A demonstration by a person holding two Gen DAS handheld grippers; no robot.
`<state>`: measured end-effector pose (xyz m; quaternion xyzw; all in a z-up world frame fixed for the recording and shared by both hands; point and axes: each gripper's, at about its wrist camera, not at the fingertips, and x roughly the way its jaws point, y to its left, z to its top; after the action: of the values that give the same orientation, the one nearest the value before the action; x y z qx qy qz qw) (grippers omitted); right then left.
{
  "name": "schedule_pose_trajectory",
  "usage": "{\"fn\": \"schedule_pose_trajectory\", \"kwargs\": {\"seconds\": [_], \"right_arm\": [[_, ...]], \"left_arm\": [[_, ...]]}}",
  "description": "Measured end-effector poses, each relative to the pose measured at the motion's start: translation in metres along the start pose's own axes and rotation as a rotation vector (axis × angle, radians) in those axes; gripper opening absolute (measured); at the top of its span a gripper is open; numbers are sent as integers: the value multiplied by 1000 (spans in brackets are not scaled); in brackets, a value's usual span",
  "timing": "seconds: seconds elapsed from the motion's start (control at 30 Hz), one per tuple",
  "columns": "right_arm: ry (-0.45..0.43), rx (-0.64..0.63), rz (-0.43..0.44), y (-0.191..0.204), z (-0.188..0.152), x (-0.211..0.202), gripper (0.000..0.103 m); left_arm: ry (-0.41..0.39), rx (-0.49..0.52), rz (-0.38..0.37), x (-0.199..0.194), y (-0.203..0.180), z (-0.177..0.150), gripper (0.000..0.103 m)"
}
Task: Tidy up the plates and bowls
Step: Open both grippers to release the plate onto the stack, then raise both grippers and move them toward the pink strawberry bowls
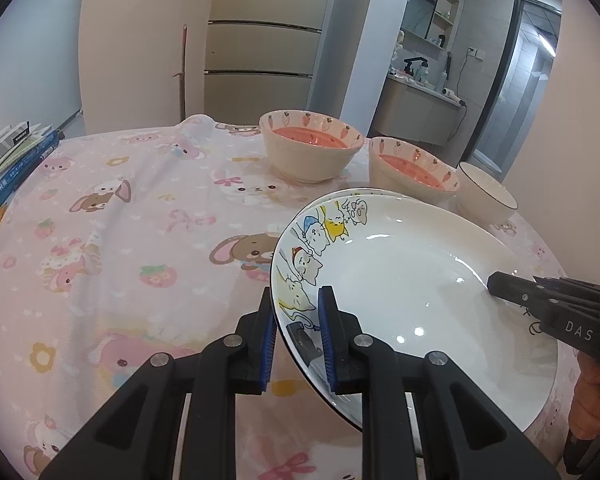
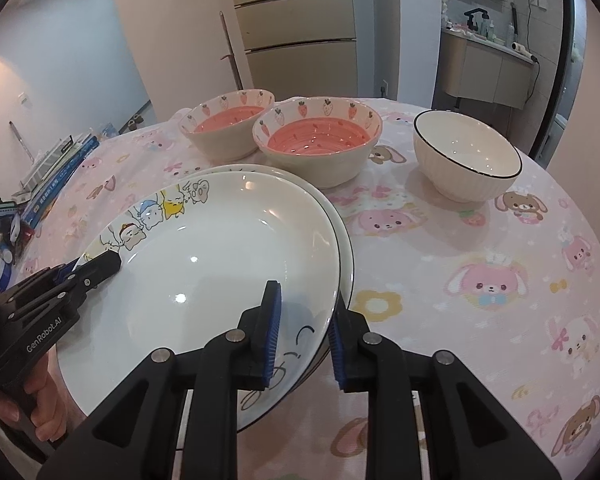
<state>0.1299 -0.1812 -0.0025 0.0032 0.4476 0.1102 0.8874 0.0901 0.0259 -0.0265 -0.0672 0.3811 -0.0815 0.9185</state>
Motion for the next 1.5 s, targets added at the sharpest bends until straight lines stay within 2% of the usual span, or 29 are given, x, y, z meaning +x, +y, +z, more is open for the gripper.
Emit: {"fn": "schedule_pose_trajectory", "kwargs": {"seconds": [0.1,0.2,0.37,0.47,0.6,0.83,0.93,1.1,1.3,1.33,1.4,1.47,1.5], "right_arm": [[5,-4,1,0,0,0,22],[10,-4,6,-1,1,0,22],[5,-11,-4,-1,1,-2,22],[6,-20,-41,-1,1,-3,22],[20,-1,-35,-8,3,-1,22],[-15,-22,-40,-4,3,-8,22],[-25,-25,-35,-4,3,-10,22],[-59,-52,-18,2,2,-17,22],[-114,-48,-17,5,3,-23,22],[-113,-38,-17,3,4,-23,23],[-129,-4,-21,-3,6,-24,30],[-173,15,-45,-6,7,-30,44],[-204,20,-59,-7,7,-34,47]], "left_arm": [[3,-1,-3,1,0,0,22],[-3,25,-6,2,-5,-2,31],[-7,69,-5,3,-14,-6,52],[-4,86,3,4,-19,-8,59],[-11,74,20,4,-17,-8,60],[-42,38,33,-1,-9,-3,62],[-106,41,77,-11,-9,-2,73],[-232,84,153,-31,-14,0,80],[-360,123,145,-55,-21,-2,88],[-382,130,141,-59,-22,-3,90],[-420,121,137,-65,-22,-3,102],[-454,107,123,-71,-21,-3,103],[-469,102,121,-73,-21,-3,103]]}}
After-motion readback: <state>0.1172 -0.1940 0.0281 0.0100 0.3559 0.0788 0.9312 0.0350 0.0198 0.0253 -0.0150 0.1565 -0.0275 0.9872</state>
